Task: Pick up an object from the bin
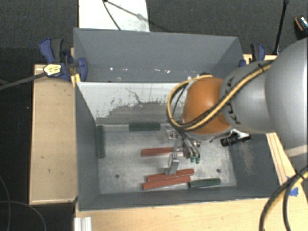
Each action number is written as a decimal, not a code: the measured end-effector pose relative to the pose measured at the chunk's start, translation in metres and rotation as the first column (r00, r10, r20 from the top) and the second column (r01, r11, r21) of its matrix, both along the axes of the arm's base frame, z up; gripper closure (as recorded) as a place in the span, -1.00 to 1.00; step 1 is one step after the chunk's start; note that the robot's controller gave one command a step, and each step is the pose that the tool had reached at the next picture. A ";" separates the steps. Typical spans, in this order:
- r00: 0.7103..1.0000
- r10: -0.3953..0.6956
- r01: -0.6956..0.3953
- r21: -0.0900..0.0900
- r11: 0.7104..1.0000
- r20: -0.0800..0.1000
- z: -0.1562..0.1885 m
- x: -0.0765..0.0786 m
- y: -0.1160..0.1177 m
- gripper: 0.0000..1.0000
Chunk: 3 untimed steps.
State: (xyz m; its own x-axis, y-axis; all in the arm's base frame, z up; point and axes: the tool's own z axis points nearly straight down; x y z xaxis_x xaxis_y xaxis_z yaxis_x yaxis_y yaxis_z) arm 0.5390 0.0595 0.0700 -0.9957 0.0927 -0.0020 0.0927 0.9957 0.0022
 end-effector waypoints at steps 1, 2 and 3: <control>1.000 -0.004 0.004 0.000 1.000 -0.001 0.000 -0.001 0.000 1.00; 1.000 -0.006 0.006 0.000 1.000 0.003 0.028 0.001 0.000 1.00; 1.000 -0.007 0.007 0.000 1.000 0.004 0.044 0.002 0.001 1.00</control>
Offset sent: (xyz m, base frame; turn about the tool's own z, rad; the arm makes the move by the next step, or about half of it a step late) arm 0.0000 0.0000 0.0000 0.0000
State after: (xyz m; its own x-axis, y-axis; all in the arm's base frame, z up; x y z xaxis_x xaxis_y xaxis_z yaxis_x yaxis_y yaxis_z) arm 0.5406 0.0600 0.1144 -0.9950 0.1000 -0.0063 0.1000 0.9950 0.0024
